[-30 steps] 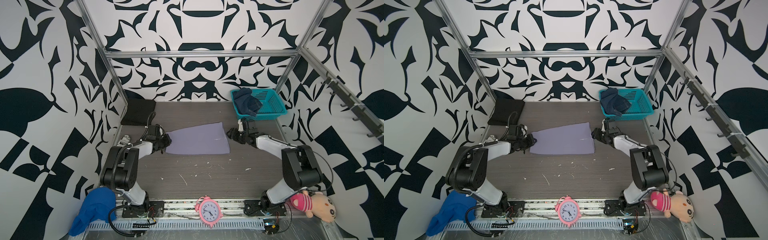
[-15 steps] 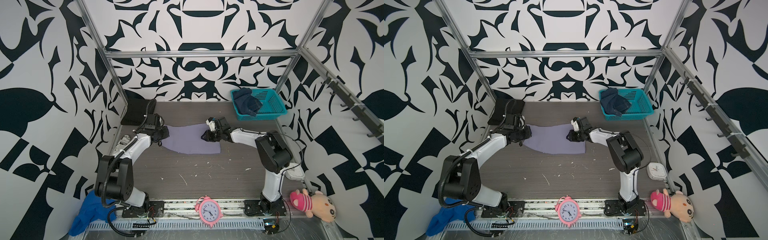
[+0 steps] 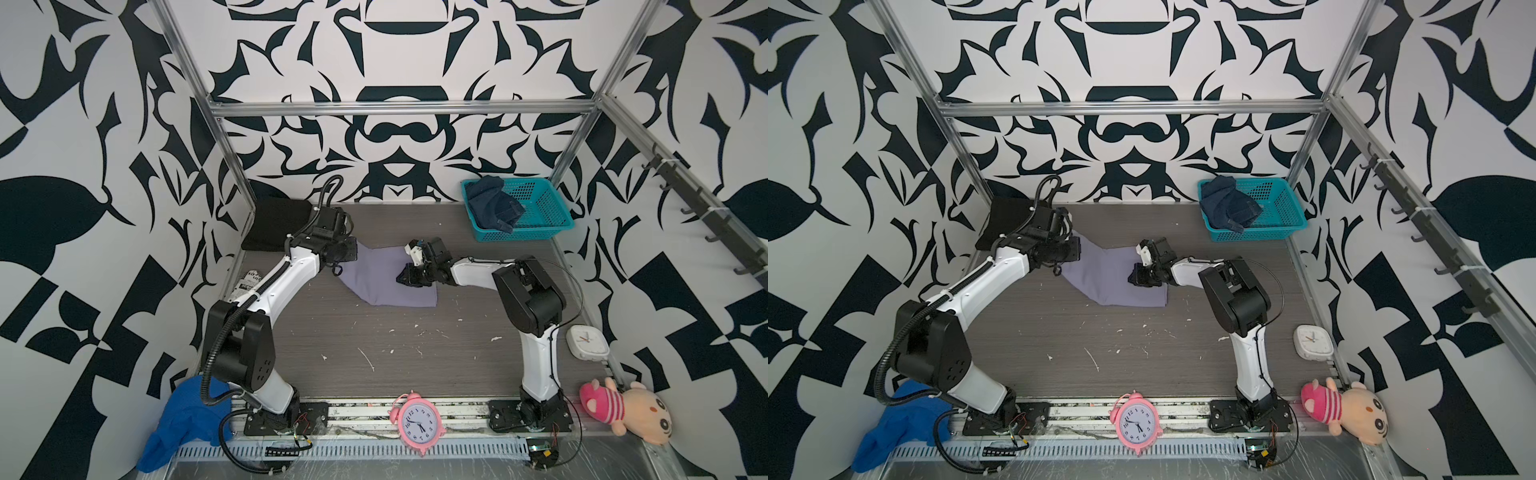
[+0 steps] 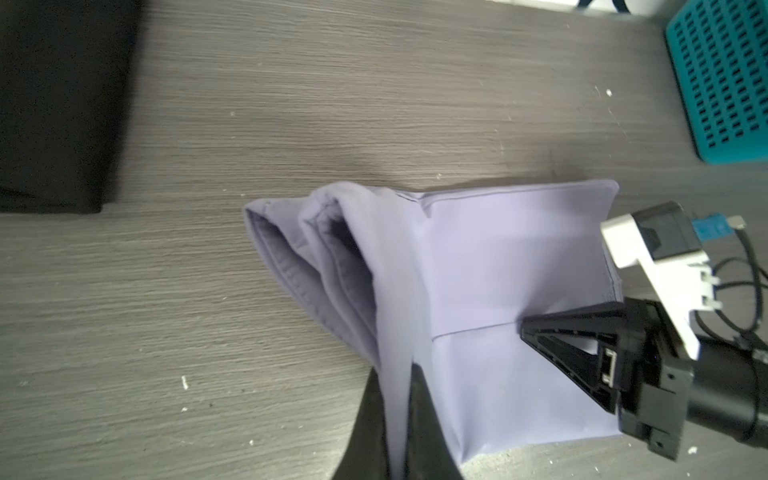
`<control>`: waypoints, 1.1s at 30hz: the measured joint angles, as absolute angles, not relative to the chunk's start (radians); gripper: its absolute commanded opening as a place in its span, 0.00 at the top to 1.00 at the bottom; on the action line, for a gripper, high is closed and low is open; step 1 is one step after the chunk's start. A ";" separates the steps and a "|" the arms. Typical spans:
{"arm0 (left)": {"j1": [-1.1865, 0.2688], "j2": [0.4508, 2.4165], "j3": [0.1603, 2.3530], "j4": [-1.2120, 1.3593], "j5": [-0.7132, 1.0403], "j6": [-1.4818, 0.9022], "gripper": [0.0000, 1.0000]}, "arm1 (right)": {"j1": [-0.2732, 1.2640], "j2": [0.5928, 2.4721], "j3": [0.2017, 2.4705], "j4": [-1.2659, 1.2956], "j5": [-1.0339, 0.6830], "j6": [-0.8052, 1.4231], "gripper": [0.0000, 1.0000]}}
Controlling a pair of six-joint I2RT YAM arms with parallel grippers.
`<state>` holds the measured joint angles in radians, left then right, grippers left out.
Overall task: Fold and stack the skirts
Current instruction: 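Lift the skirt's edge with the left gripper and fold it toward the right gripper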
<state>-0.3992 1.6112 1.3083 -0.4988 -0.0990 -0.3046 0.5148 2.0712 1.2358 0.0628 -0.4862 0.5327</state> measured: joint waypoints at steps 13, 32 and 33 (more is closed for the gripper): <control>-0.564 1.794 1.530 -0.619 -0.186 -0.299 1.00 | 0.515 2.072 1.232 0.081 -0.487 0.547 0.85; -0.658 1.897 1.634 -0.614 -0.113 -0.432 1.00 | 0.514 2.098 1.225 0.163 -0.520 0.562 0.84; -0.660 1.897 1.633 -0.608 -0.109 -0.443 1.00 | 0.514 2.098 1.225 0.167 -0.522 0.564 0.83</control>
